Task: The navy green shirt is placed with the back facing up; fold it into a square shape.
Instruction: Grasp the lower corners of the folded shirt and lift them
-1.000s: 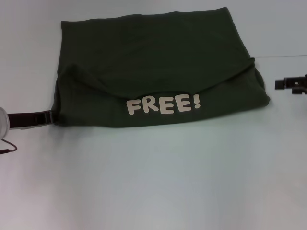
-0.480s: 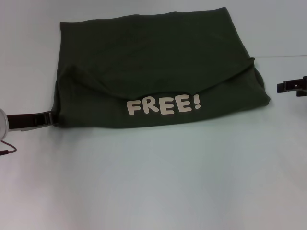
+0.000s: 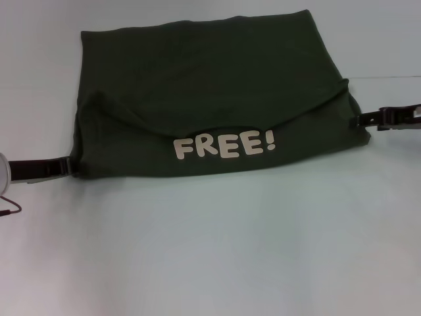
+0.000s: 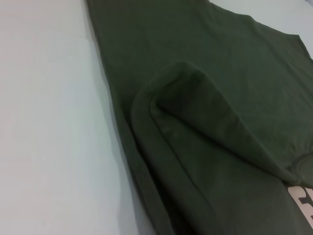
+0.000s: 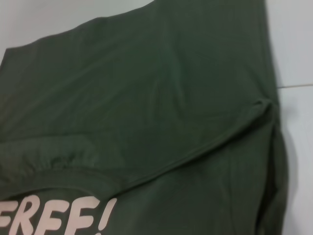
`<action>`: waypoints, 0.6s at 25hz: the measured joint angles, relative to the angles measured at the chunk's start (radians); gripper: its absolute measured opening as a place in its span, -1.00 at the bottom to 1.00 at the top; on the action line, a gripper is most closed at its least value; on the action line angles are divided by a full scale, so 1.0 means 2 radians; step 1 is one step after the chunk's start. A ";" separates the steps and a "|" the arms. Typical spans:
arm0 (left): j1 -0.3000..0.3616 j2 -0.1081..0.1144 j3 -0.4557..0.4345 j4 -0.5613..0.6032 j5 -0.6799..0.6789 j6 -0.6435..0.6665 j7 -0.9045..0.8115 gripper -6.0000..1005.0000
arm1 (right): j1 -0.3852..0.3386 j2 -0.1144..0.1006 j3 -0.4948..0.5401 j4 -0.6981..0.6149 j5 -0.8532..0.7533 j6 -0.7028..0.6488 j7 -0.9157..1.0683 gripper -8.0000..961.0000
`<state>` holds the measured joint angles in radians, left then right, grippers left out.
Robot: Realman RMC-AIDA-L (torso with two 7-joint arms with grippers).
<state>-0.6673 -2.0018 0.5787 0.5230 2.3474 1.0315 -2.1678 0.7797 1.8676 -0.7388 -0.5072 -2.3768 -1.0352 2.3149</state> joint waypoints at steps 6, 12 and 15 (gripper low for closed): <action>0.000 0.000 0.000 0.000 0.000 0.000 0.000 -0.93 | 0.009 0.017 -0.042 0.003 0.000 0.044 -0.004 0.64; -0.004 0.000 0.000 -0.002 0.000 0.000 -0.002 -0.93 | 0.013 0.025 -0.056 0.018 0.000 0.079 -0.005 0.63; -0.004 0.000 0.000 -0.002 0.000 0.000 -0.002 -0.93 | 0.015 0.029 -0.057 0.026 0.000 0.090 -0.010 0.63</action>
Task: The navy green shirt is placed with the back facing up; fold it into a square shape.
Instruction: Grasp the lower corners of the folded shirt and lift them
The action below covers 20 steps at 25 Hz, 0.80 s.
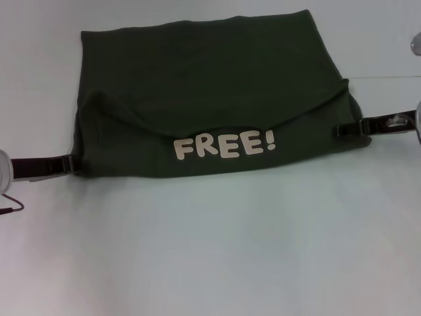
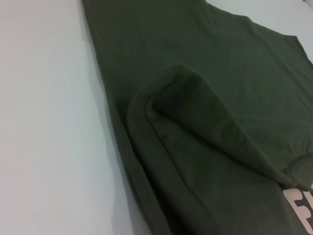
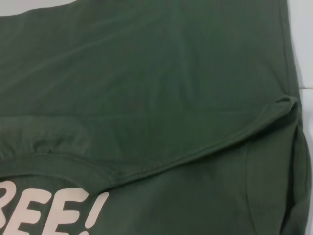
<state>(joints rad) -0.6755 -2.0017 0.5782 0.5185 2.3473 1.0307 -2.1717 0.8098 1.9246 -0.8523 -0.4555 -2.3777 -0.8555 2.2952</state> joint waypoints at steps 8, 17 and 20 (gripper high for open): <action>-0.001 0.000 0.000 0.000 -0.001 0.000 0.000 -0.93 | 0.002 0.011 -0.006 0.002 0.000 0.019 -0.013 0.63; -0.001 0.000 0.000 0.001 0.000 -0.001 0.000 -0.93 | -0.003 0.010 -0.007 0.002 0.000 0.015 -0.010 0.62; -0.001 0.000 0.000 0.001 0.000 -0.001 0.000 -0.93 | -0.004 0.010 -0.007 0.002 -0.003 0.015 -0.008 0.62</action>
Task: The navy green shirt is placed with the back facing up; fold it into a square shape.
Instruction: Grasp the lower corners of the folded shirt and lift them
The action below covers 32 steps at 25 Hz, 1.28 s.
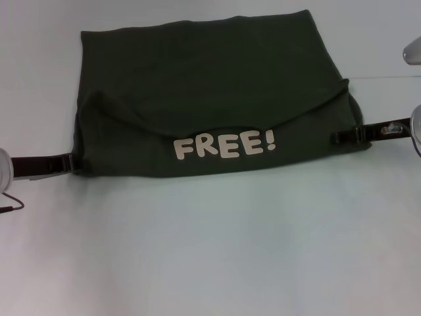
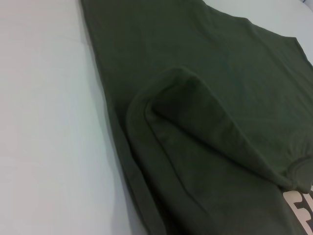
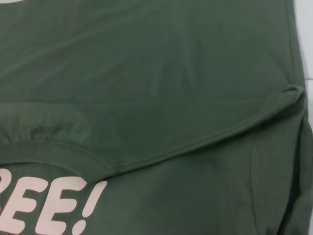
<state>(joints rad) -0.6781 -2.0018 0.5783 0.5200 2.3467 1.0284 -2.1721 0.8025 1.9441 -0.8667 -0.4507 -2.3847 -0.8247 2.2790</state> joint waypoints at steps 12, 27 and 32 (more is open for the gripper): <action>0.000 0.000 0.000 0.001 0.000 -0.002 0.000 -0.93 | -0.005 -0.002 0.003 0.001 -0.002 -0.001 0.001 -0.06; -0.001 0.000 0.000 0.001 0.000 -0.003 0.000 -0.93 | -0.011 -0.008 0.006 -0.005 0.001 -0.004 -0.003 -0.92; -0.002 0.001 0.000 0.001 0.000 -0.001 0.000 -0.93 | -0.013 -0.009 0.006 -0.005 0.001 -0.005 -0.004 -0.92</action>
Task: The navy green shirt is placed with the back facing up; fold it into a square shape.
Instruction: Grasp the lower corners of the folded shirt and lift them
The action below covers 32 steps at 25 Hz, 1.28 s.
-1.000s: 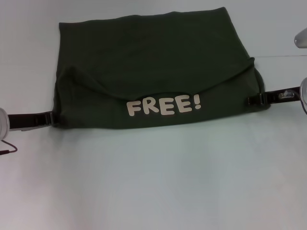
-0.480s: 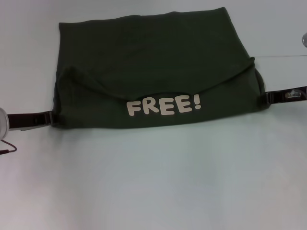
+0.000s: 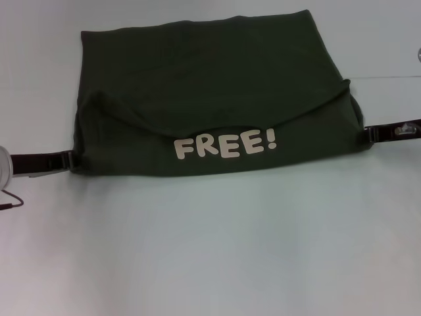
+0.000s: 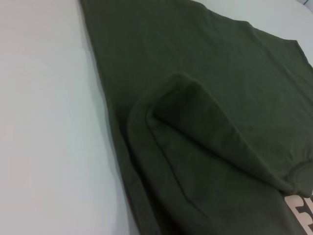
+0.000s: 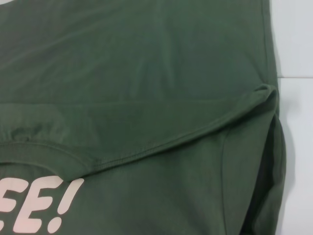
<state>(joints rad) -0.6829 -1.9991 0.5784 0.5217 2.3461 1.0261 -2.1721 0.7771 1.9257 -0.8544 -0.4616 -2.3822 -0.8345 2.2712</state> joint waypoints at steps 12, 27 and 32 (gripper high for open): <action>0.002 0.010 -0.011 0.025 0.009 0.060 -0.006 -0.93 | -0.028 -0.004 0.024 -0.051 0.002 -0.076 0.000 -0.93; -0.004 0.033 -0.040 0.074 0.076 0.220 -0.010 -0.93 | -0.064 -0.012 0.086 -0.080 0.002 -0.187 -0.045 -0.93; -0.014 0.042 -0.043 0.083 0.115 0.257 -0.006 -0.93 | -0.077 -0.014 0.120 -0.086 0.002 -0.237 -0.066 -0.93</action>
<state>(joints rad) -0.7113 -1.9148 0.4925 0.6886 2.5758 1.5407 -2.1836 0.6221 1.8967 -0.6136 -0.6329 -2.3775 -1.3092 2.1394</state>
